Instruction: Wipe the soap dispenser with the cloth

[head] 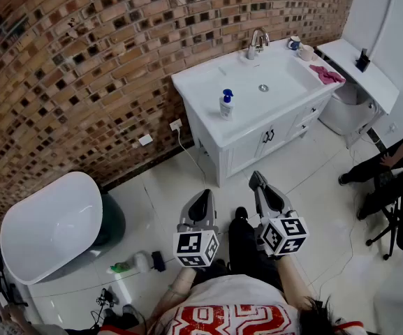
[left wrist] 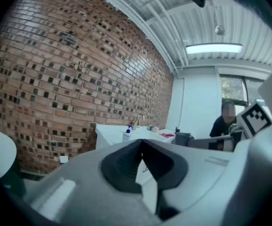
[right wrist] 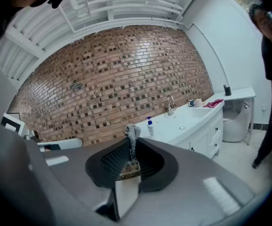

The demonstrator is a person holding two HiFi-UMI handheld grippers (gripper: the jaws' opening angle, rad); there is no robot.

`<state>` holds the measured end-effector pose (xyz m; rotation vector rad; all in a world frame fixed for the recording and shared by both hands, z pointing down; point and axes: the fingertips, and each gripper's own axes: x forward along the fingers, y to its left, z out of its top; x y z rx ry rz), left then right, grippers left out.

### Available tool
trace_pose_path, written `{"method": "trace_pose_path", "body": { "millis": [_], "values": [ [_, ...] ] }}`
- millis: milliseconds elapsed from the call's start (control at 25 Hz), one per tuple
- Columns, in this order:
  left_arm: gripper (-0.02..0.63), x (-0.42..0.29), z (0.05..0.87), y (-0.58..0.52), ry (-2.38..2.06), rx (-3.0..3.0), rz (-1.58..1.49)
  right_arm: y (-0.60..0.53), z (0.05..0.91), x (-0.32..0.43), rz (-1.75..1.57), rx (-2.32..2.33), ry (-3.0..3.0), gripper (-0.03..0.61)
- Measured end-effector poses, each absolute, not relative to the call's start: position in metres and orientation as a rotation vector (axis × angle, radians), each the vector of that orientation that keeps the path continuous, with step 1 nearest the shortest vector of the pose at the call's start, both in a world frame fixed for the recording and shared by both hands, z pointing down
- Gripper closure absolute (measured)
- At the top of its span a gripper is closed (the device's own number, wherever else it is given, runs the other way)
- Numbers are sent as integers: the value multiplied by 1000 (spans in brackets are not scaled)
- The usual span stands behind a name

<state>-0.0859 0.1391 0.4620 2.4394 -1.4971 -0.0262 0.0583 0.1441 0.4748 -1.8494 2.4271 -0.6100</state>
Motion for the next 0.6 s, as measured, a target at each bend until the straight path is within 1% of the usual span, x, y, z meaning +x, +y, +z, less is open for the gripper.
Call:
{"method": "trace_pose_path", "body": {
  "millis": [200, 480, 600],
  "values": [
    [611, -65, 469, 70, -1562, 2412, -52, 62, 477, 84, -609, -1778, 2468, 531],
    [611, -34, 428, -31, -1701, 2379, -136, -78, 471, 104, -708, -1561, 2705, 531],
    [611, -26, 434, -50, -1749, 2355, -63, -126, 479, 100, -782, -1481, 2787, 531]
  ]
}}
